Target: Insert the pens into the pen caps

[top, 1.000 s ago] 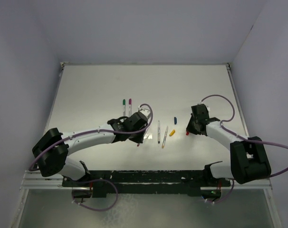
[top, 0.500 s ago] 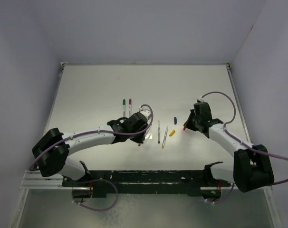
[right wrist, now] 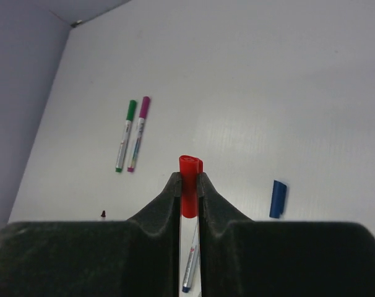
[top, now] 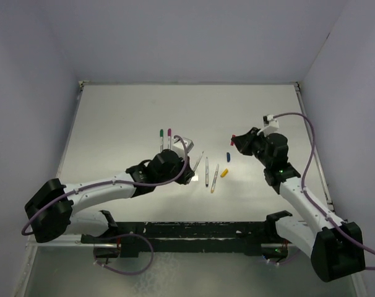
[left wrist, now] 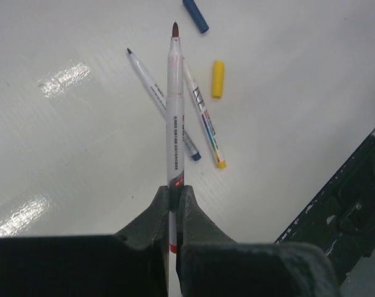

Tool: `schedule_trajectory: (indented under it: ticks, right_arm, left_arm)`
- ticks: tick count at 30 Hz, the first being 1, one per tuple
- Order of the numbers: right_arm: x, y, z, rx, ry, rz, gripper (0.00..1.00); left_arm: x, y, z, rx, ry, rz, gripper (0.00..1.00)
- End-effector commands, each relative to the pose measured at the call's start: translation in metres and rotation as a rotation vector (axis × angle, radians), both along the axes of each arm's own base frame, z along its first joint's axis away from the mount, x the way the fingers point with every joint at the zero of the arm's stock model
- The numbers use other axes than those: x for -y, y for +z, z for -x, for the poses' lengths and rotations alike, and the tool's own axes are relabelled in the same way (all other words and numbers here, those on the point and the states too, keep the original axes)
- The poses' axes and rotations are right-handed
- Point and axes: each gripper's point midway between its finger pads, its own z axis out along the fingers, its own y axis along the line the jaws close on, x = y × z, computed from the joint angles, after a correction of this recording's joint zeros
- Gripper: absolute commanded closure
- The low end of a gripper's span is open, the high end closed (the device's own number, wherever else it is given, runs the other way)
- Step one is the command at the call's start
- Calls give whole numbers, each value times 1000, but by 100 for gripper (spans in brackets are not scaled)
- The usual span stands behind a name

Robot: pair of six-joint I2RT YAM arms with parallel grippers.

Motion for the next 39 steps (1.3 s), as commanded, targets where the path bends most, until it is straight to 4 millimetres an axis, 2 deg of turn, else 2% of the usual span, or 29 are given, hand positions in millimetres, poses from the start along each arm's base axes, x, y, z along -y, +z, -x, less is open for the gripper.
schedule_trajectory:
  ticks: [1,8,12,19,39]
  right_arm:
    - [-27,60,-5,262,112,-188,100]
    - [-46,97,1,397,205,-425,100]
    - [-51,104,2,406,238,-507,100]
    - [-58,103,6,384,285,-573,100]
    - [-65,97,12,363,336,-554,100]
  left_arm:
    - [27,48,-12,136,-41,208,100]
    - [38,69,-16,247,-66,350,100]
    - [45,74,-20,284,-82,380,100]
    - [55,83,-25,320,-102,396,100]
    - [62,103,-32,362,-100,418,100]
